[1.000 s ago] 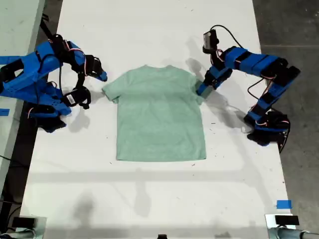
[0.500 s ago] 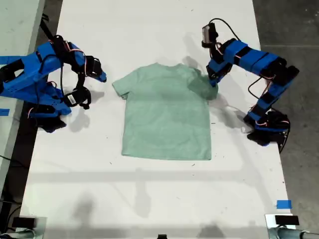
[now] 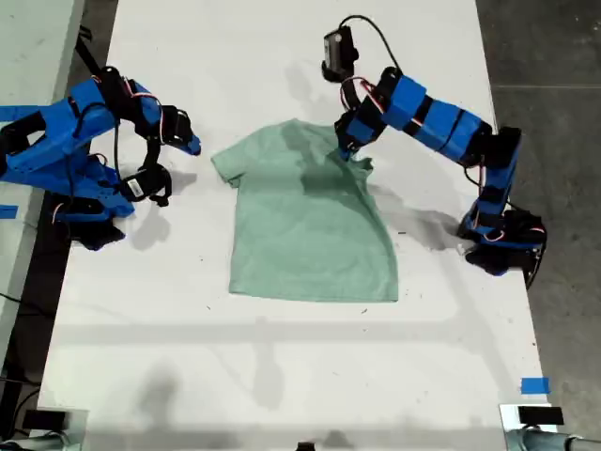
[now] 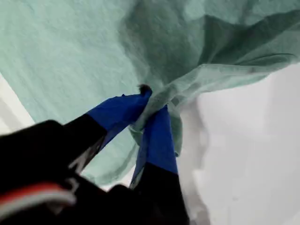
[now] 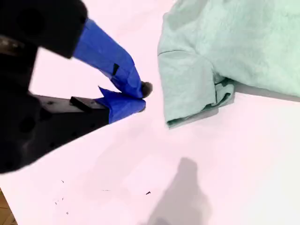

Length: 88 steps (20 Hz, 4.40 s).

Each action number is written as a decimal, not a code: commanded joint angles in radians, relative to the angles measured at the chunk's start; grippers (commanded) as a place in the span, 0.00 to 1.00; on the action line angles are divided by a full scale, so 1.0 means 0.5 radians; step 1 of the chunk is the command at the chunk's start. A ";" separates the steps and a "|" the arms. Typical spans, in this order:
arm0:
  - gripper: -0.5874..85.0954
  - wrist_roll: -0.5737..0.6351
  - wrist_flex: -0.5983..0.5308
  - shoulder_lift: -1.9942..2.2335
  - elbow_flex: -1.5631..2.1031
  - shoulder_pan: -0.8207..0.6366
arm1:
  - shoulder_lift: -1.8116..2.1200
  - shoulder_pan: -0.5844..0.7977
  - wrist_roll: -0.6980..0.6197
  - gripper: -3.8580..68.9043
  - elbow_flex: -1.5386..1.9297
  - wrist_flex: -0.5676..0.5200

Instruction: Fold tshirt

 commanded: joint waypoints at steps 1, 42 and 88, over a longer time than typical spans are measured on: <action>0.01 -0.012 -0.037 0.003 -0.012 0.021 | -0.144 -0.089 0.095 0.03 -0.270 -0.092; 0.01 0.365 -0.298 -1.513 -0.617 -0.451 | 1.868 0.052 0.175 0.38 1.344 0.153; 0.36 -1.120 -0.086 -0.430 -0.420 1.276 | 2.019 -0.979 1.083 0.33 2.052 -0.276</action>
